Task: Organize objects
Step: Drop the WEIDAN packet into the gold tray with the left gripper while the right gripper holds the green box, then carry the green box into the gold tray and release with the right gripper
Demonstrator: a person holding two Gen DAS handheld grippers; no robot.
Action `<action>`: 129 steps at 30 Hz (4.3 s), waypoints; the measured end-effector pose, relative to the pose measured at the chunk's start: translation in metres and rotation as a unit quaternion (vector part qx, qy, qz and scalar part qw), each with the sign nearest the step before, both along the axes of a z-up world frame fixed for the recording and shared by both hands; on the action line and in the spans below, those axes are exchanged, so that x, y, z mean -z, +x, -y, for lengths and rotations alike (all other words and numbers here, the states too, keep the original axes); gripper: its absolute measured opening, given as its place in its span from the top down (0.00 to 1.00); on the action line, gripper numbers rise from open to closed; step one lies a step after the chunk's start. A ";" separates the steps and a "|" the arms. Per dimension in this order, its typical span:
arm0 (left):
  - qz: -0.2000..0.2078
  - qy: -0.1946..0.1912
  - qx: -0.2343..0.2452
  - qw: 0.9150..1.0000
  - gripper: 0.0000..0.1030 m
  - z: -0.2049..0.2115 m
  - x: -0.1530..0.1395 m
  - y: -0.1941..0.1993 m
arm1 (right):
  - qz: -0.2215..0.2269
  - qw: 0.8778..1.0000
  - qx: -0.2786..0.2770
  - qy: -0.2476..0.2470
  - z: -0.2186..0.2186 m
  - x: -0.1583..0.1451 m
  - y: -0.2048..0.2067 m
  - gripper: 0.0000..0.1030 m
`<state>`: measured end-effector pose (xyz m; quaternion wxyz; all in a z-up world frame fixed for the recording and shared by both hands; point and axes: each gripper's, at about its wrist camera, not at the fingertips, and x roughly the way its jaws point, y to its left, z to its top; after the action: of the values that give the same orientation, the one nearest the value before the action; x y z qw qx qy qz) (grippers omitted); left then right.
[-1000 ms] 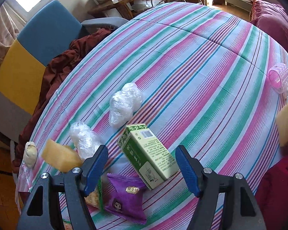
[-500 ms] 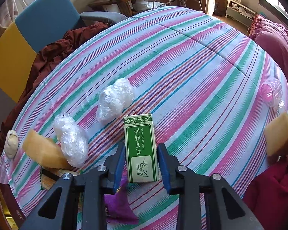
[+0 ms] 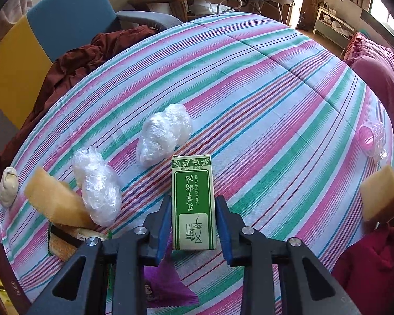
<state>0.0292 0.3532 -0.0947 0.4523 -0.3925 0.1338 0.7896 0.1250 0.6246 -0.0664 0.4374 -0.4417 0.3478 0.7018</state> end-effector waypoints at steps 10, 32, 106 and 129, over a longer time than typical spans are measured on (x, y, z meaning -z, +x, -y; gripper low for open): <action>-0.014 0.024 -0.020 0.999 0.54 0.054 -0.064 0.005 | -0.015 1.000 -0.008 -0.011 -0.001 -0.002 -0.001 0.70; 0.173 -0.011 -0.382 0.908 0.54 0.289 -0.045 -0.265 | -0.011 1.000 -0.027 -0.010 0.004 -0.001 -0.006 0.70; -0.049 0.003 -0.396 0.917 0.32 0.364 -0.079 -0.032 | -0.093 0.839 -0.536 0.006 0.403 -0.043 -0.205 0.70; -0.045 -0.005 -0.405 0.913 0.26 0.371 -0.070 -0.033 | -0.087 0.835 -0.541 -0.055 0.431 -0.013 -0.237 0.50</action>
<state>-0.0041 -0.0176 -0.0246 0.0850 -0.3795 -0.0124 0.9212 -0.1118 0.1932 -0.0537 -0.0694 -0.5197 0.1280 0.8419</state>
